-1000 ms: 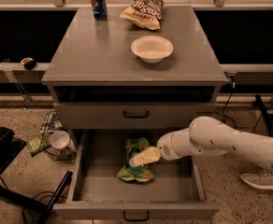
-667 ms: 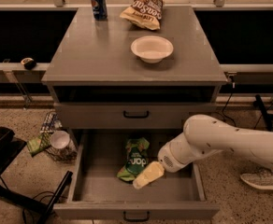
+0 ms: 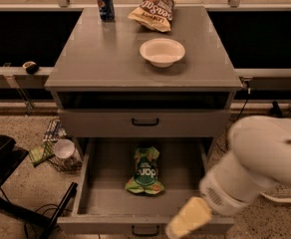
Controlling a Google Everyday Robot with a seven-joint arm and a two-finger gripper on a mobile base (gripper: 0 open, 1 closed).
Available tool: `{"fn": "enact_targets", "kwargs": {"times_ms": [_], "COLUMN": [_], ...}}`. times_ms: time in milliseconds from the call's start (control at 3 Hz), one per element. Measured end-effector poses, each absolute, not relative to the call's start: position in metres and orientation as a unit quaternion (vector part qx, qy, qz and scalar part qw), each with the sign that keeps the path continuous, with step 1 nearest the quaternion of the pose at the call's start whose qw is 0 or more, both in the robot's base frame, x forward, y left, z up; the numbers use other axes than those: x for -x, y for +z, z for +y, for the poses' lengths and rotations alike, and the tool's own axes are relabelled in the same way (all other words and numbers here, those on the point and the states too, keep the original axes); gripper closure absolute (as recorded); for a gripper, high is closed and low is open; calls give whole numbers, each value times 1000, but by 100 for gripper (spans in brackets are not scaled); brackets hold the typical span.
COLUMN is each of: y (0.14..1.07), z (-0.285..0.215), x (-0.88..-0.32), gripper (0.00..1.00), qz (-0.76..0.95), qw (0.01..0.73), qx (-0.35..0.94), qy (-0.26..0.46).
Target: Place green rice chip bag into middle drawer
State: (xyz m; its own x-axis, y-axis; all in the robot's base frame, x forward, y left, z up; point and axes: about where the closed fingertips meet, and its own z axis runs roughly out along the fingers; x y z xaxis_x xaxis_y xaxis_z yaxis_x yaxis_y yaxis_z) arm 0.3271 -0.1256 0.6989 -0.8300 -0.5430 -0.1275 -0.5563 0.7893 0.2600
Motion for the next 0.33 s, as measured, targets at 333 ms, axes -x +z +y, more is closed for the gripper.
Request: {"fn": "enact_targets", "kwargs": {"times_ms": [333], "y": [773], "z": [-172], "x": [-308], "gripper": [0], "qz": [969], "qw": [93], "qx": [216], "qy": [76]}}
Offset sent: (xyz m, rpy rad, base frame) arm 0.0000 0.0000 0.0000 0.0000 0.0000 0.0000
